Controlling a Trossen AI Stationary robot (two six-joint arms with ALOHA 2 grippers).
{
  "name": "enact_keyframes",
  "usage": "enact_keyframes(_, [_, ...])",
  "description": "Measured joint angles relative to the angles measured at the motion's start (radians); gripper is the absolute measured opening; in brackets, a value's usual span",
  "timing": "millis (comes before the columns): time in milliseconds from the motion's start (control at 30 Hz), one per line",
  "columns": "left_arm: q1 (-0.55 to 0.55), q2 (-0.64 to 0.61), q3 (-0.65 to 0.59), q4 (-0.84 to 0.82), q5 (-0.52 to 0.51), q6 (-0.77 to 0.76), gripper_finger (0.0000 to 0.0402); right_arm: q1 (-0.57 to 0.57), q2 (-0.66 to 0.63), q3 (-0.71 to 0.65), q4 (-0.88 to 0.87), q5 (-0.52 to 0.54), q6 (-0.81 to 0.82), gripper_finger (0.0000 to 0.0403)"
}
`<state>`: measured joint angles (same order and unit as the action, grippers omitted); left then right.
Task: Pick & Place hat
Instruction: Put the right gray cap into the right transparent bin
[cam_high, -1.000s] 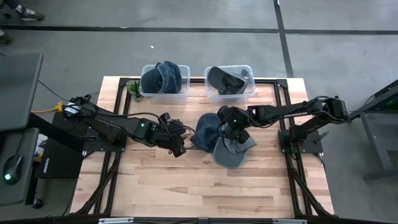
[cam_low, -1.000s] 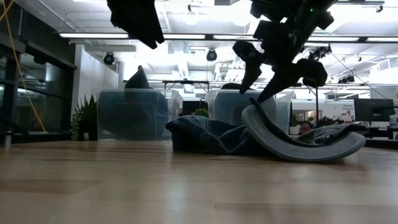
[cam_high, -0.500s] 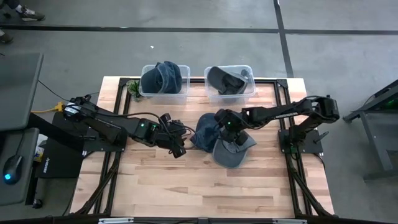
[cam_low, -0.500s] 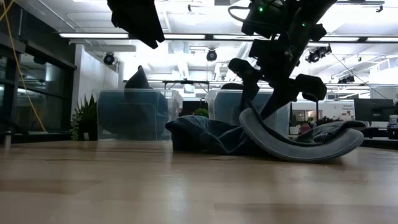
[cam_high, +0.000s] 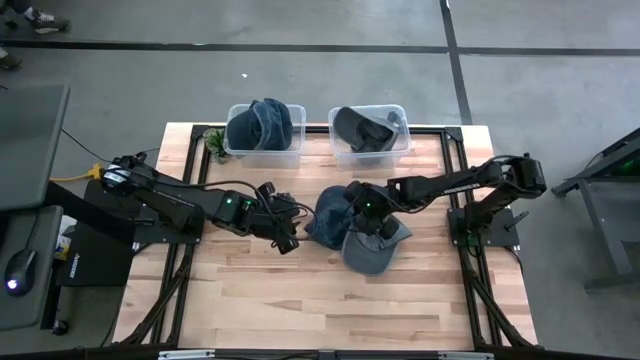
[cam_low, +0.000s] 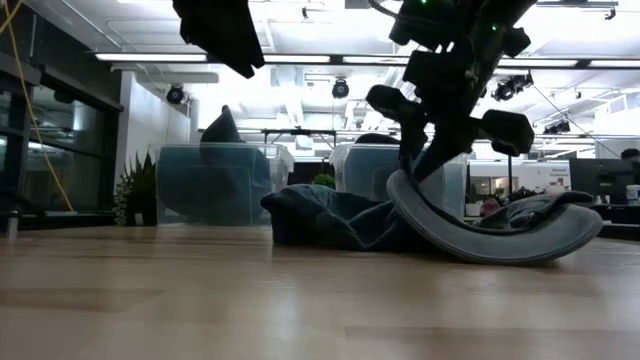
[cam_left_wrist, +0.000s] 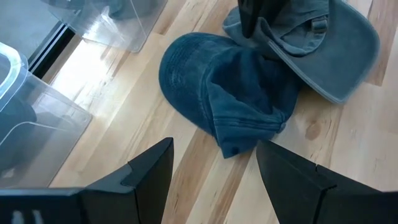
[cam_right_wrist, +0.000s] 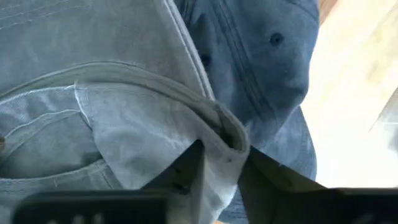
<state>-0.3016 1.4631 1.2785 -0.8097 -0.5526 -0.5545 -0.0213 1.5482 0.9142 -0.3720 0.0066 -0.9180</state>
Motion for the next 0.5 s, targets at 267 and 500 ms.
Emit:
enact_keyframes(267, [0.0,0.0,0.0,0.001,0.0,0.0,0.0227,0.029,0.0,0.063,-0.044,0.062,0.049,0.0011])
enact_keyframes(500, [0.0,0.0,0.0,0.038,-0.002,0.001,0.0227,0.056,-0.001,0.107,-0.178,0.201,0.107,0.0005])
